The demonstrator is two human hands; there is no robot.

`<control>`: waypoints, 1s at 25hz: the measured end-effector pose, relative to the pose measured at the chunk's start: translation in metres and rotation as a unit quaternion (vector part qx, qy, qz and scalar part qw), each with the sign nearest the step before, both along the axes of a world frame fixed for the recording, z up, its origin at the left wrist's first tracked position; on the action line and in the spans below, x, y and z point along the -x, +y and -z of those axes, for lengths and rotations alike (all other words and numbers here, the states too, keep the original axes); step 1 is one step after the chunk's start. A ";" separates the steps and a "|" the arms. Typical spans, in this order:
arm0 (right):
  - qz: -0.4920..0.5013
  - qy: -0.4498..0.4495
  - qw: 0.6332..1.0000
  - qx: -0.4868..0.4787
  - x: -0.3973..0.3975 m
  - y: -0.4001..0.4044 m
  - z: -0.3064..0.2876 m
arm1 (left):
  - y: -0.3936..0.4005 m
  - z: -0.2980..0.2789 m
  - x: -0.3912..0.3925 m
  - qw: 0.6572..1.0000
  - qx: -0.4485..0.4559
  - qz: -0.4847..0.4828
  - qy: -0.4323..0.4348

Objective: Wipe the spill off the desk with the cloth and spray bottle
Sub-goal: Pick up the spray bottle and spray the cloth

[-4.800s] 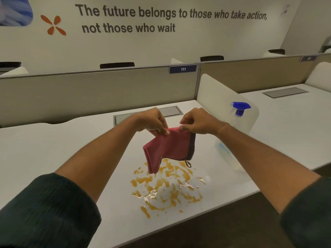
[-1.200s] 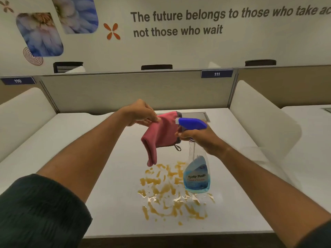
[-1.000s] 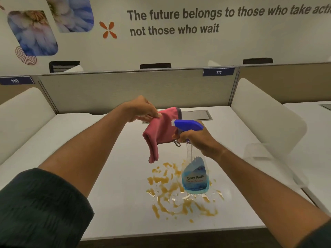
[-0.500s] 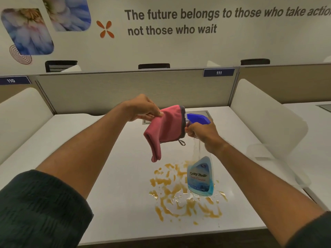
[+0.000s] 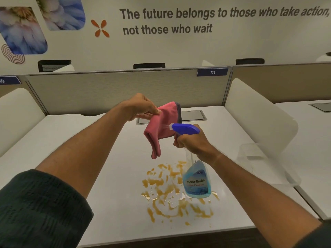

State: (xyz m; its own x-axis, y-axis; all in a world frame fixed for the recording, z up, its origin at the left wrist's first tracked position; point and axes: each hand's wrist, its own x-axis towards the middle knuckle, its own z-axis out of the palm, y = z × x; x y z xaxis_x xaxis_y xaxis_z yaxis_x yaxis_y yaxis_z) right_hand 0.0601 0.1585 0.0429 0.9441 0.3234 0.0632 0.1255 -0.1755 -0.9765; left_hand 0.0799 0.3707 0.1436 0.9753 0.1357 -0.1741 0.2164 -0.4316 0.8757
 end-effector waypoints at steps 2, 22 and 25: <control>0.014 0.005 1.000 0.000 0.003 -0.001 0.005 | -0.003 0.000 -0.002 1.000 0.002 -0.002 0.000; 0.295 -0.005 0.942 -0.159 -0.059 -0.119 0.032 | -0.036 0.022 -0.023 1.000 0.024 0.010 0.003; 0.321 0.001 0.937 -0.139 -0.079 -0.134 0.042 | -0.038 0.027 -0.025 1.000 0.028 0.008 0.002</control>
